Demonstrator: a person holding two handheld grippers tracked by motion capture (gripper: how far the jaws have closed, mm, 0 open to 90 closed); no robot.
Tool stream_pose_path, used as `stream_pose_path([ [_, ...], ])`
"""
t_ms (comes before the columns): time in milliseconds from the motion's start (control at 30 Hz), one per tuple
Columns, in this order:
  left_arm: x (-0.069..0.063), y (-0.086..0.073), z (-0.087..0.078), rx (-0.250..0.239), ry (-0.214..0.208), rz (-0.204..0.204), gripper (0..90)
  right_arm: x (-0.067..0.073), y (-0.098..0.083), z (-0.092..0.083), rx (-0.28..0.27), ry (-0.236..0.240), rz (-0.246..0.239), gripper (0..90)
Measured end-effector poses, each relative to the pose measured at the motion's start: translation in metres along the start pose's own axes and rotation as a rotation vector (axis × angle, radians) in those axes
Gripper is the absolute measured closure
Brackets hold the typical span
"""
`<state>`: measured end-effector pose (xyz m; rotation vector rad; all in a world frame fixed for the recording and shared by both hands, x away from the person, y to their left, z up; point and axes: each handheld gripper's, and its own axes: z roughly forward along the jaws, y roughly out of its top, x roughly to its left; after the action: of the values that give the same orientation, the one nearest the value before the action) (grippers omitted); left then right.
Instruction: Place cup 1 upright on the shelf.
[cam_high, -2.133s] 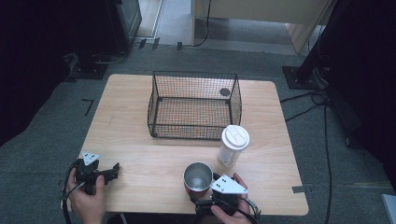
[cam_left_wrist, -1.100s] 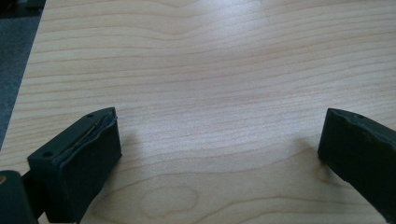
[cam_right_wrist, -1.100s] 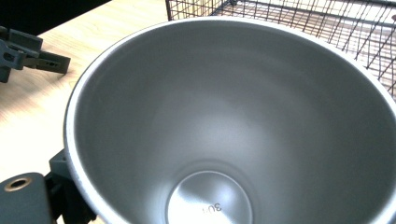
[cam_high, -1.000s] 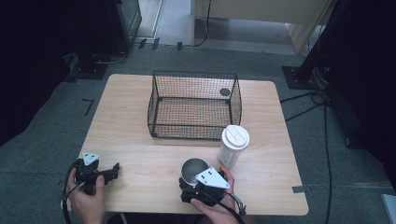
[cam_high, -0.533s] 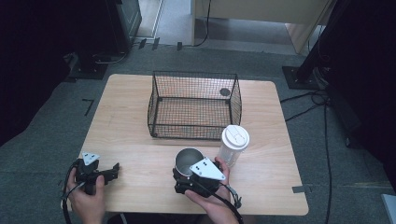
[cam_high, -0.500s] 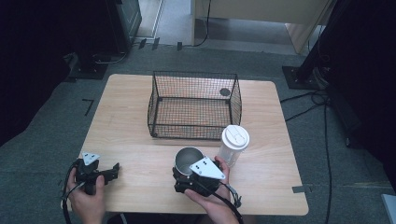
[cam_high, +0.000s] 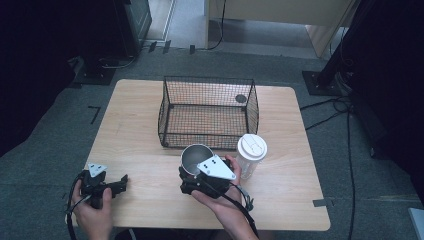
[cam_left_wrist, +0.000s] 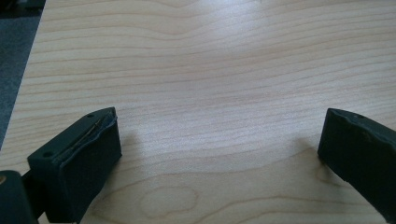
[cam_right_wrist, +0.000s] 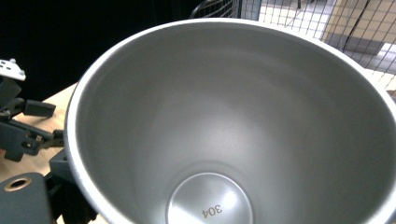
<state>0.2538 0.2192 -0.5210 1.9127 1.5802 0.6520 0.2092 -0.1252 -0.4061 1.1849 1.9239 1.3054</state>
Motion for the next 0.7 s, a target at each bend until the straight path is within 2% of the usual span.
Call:
stream_pose_path([
  [367,0.000,0.000,0.000,-0.002,-0.003,0.004,0.0,0.002,0.025,0.010,-0.024,-0.003,-0.004,7.6],
  [700,-0.001,0.000,0.000,0.000,-0.010,0.009,0.0,0.000,0.047,0.024,-0.047,-0.034,-0.012,7.6],
])
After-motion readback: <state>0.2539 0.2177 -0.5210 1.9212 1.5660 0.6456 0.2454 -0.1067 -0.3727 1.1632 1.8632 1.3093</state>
